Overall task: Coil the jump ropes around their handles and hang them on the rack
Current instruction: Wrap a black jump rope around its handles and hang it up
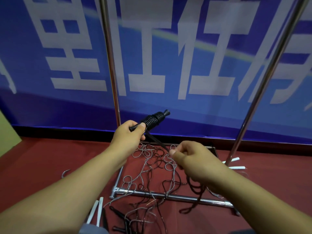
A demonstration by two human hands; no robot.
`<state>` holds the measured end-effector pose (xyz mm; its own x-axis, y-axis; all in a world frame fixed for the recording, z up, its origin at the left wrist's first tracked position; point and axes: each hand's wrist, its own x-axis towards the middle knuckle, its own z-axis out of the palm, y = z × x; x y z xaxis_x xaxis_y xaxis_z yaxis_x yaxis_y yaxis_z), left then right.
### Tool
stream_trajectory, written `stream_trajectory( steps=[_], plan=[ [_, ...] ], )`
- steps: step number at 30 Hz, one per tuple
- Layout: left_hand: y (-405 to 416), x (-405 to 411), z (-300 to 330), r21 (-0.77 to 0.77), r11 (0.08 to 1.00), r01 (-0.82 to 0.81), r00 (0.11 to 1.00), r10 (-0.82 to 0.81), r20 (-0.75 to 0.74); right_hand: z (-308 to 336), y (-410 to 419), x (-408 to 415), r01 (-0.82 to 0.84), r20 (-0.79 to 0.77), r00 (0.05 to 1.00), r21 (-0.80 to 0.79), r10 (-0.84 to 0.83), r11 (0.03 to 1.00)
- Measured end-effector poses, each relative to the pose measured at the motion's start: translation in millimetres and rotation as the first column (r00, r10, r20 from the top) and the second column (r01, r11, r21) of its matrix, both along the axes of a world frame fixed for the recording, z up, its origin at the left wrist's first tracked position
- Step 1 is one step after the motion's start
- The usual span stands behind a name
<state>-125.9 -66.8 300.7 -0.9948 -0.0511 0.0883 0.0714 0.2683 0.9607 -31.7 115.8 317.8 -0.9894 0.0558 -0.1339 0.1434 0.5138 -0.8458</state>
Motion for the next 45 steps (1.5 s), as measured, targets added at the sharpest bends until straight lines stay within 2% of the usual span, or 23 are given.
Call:
stream_trajectory(
  steps=[4, 6, 12, 16, 20, 25, 27, 32, 36, 41, 45],
  plan=[
    [-3, -1, -6, -0.244, 0.969, 0.035, 0.994, -0.058, -0.088, -1, -4, 5, -0.097, -0.061, 0.992, 0.168, 0.109, 0.981],
    [-5, -2, -6, -0.294, 0.955, 0.049, 0.994, -0.075, -0.079, 1, -3, 7, -0.104, -0.089, 0.988, 0.199, 0.123, 0.975],
    [-11, -3, 0, -0.139, 0.989, 0.043, 0.999, -0.042, 0.014, 4, 2, 10, -0.086, -0.159, 0.975, 0.365, 0.153, 0.927],
    [-12, -1, -1, -0.151, 0.988, 0.024, 1.0, -0.024, 0.007, 3, 8, 5, -0.038, -0.139, 0.986, 0.339, 0.09, 0.94],
    [-13, -2, -1, -0.18, 0.984, 0.011, 1.0, -0.015, -0.021, 0, 13, 0, -0.007, -0.08, 0.996, 0.208, 0.024, 0.978],
    [-13, -2, -2, -0.186, 0.982, 0.003, 0.999, -0.011, -0.042, -6, 15, -2, -0.085, -0.004, 0.995, 0.43, 0.096, 0.899],
    [-13, -1, -2, -0.192, 0.981, 0.006, 0.999, -0.016, -0.046, -8, 15, -4, -0.11, 0.022, 0.993, 0.469, 0.113, 0.876],
    [-17, -2, -2, -0.216, 0.976, -0.004, 0.998, -0.009, -0.059, -3, 4, 0, -0.254, 0.112, 0.967, 0.38, 0.228, 0.89],
    [-21, -2, -4, -0.299, 0.954, 0.02, 0.994, -0.05, -0.094, -1, -4, 7, -0.33, 0.04, 0.941, 0.321, 0.336, 0.888],
    [-22, 1, -9, -0.523, 0.852, 0.003, 0.979, -0.108, -0.171, -1, -9, 12, -0.307, -0.012, 0.947, 0.259, 0.321, 0.916],
    [-19, 4, -7, -0.576, 0.817, 0.021, 0.976, -0.142, -0.166, 1, -8, 16, -0.26, -0.048, 0.961, 0.176, 0.273, 0.949]
  ],
)
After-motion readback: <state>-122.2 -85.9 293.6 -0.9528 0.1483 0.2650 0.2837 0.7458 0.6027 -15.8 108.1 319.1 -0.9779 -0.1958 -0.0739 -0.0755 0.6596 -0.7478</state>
